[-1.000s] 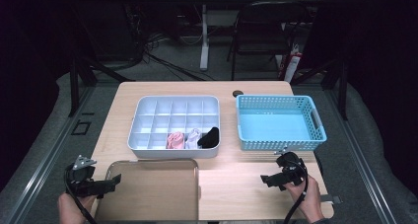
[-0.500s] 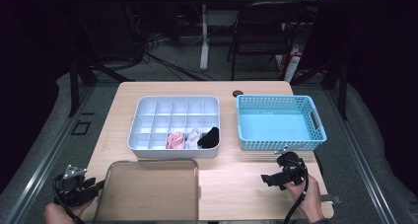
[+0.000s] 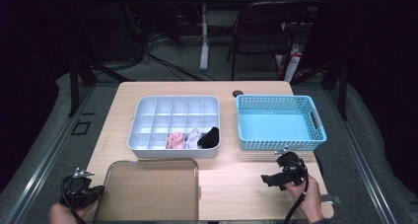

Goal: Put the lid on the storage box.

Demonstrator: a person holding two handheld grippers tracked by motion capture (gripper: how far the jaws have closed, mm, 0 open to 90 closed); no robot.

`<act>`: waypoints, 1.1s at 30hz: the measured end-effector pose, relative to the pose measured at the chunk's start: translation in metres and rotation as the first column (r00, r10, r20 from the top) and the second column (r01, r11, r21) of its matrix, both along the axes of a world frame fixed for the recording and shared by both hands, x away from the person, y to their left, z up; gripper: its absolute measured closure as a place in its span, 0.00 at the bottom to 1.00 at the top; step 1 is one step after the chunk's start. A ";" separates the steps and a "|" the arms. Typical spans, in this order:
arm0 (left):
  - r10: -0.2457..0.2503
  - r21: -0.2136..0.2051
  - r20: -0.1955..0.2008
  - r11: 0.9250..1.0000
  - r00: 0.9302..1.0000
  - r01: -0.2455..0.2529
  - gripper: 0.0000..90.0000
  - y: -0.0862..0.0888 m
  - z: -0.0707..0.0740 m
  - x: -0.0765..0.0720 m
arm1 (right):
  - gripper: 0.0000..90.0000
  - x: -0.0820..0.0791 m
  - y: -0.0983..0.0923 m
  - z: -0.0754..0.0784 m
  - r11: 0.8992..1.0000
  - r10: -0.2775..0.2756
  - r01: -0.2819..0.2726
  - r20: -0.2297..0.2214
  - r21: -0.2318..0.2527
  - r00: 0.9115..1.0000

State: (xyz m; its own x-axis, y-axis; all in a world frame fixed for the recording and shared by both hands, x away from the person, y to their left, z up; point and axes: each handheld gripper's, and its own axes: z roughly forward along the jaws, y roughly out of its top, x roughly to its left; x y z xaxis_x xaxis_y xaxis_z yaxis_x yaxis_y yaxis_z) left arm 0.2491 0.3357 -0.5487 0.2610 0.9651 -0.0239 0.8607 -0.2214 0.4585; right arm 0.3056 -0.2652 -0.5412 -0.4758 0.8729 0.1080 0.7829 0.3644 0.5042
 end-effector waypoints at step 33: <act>-0.062 0.026 0.001 0.998 0.998 0.062 1.00 -0.033 0.005 0.008 | 0.00 0.001 -0.001 -0.001 1.000 0.005 -0.005 -0.003 0.020 1.000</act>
